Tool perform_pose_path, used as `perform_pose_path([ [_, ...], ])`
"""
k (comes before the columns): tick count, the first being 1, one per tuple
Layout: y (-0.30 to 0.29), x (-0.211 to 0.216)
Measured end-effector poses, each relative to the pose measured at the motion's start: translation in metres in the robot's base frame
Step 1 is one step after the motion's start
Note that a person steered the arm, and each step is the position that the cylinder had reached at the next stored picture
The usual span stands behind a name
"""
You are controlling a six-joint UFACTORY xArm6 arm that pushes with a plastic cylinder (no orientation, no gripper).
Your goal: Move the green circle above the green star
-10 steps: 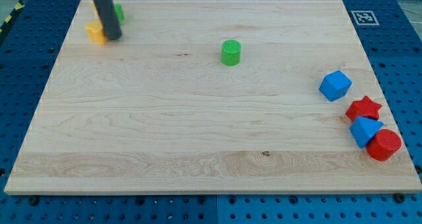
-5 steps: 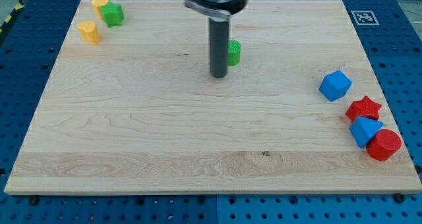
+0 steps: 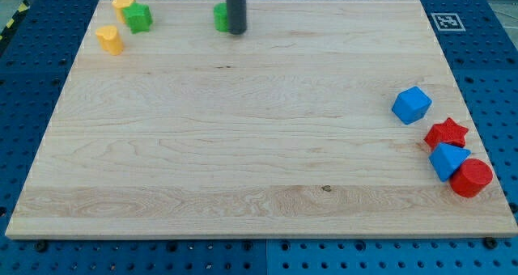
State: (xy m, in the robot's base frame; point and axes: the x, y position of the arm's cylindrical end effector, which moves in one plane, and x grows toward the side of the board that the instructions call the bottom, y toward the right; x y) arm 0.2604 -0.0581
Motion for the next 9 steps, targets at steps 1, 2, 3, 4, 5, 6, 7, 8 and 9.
perform_pose_path([
  [1, 0.025, 0.004],
  [2, 0.029, -0.024],
  [3, -0.01, -0.031],
  [4, -0.051, -0.031],
  [5, -0.056, -0.03],
  [6, -0.033, 0.003],
  [7, -0.063, 0.005],
  [8, -0.101, -0.011],
  [9, -0.118, -0.019],
])
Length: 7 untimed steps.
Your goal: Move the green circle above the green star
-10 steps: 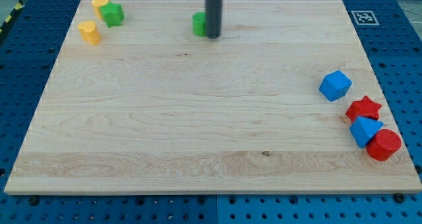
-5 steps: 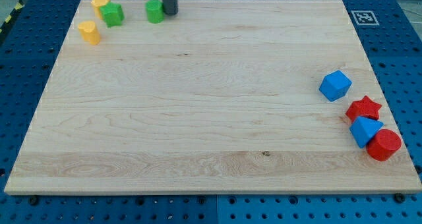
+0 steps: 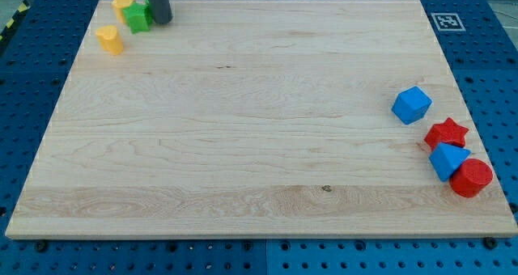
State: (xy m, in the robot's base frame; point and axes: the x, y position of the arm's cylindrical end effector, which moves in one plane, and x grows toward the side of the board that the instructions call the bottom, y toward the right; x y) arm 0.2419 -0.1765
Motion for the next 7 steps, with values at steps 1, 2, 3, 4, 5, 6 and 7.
perform_pose_path([
  [1, 0.03, 0.016],
  [2, 0.052, -0.01],
  [3, 0.039, -0.049],
  [4, 0.021, -0.049],
  [5, 0.0, -0.05],
  [6, -0.01, -0.05],
  [7, 0.013, -0.05],
])
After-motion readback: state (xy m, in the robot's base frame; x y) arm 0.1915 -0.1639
